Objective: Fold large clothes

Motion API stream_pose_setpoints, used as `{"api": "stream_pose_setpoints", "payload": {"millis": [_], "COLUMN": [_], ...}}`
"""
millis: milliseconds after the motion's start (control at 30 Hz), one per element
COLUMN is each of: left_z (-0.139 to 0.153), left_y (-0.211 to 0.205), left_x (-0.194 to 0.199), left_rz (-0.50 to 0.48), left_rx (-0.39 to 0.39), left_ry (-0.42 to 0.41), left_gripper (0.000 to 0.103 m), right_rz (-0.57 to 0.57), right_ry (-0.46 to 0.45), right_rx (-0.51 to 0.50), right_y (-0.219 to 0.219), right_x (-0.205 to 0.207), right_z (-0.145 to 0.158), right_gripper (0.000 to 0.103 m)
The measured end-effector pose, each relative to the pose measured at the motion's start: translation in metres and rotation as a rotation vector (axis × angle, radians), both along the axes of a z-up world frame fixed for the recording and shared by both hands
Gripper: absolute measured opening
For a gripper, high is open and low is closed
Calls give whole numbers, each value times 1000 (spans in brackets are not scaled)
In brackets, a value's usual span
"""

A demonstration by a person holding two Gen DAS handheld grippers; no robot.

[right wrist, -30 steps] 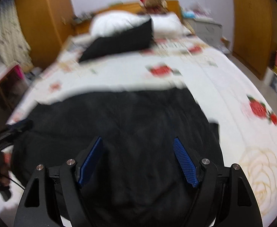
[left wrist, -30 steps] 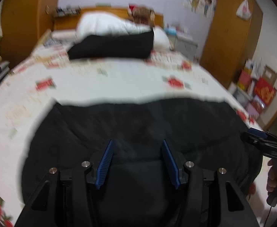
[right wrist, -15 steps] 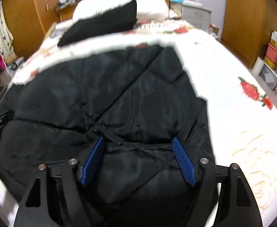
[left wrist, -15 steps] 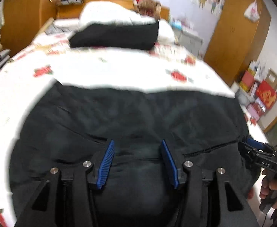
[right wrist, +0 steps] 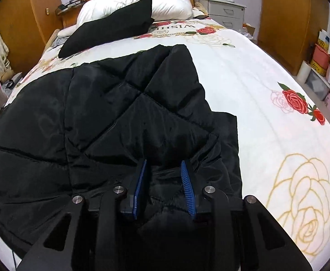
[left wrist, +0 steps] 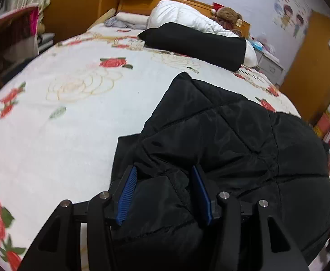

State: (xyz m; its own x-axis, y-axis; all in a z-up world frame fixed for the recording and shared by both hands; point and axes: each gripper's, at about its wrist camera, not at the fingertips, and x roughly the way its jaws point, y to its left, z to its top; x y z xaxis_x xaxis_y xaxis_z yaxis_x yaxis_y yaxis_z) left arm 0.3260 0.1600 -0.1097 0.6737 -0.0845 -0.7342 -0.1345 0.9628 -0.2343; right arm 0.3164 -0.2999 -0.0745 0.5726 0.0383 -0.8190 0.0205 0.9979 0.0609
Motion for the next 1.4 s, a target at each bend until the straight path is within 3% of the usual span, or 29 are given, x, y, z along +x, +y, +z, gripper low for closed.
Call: {"api": "stream_pose_setpoints", "payload": {"millis": [167, 233, 267, 300, 367, 500, 567, 667, 800, 933, 1100, 1233, 1400], "left_z": [27, 37, 39, 39, 34, 11, -1, -7, -17, -17, -15, -24, -24], "left_y": [16, 32, 40, 48, 63, 84, 77, 56, 60, 62, 66, 64, 66], "left_x": [-12, -17, -19, -19, -18, -17, -15, -13, -9, -6, -6, -1, -1], "left_rz": [-4, 21, 37, 49, 86, 140, 93, 43, 53, 39, 30, 29, 31], "left_rx": [-14, -13, -14, -14, -8, -80, -112, -61, -137, -161, -185, -210, -209], "left_ry": [-25, -44, -44, -37, -13, 45, 73, 77, 101, 113, 111, 136, 127], "left_gripper": [53, 52, 52, 52, 52, 52, 52, 49, 49, 49, 49, 49, 51], "right_rz": [8, -13, -33, -45, -71, -149, -158, -126, -130, -170, -232, -171, -255], "right_ry": [-35, -81, -99, -110, -103, -51, 0, 19, 48, 44, -27, 59, 1], "right_rx": [66, 114, 131, 157, 209, 272, 355, 400, 486, 552, 594, 562, 674], "right_y": [-12, -27, -35, -43, -59, -84, -92, -87, -91, -106, -120, -109, -136], "right_x": [-8, -15, -18, -18, -17, -9, -9, -11, -3, -6, -16, -6, -19], "right_z": [26, 43, 49, 52, 52, 32, 13, 3, -6, -11, -3, -15, -19], "right_gripper": [35, 48, 60, 64, 64, 64, 64, 64, 70, 71, 71, 71, 71]}}
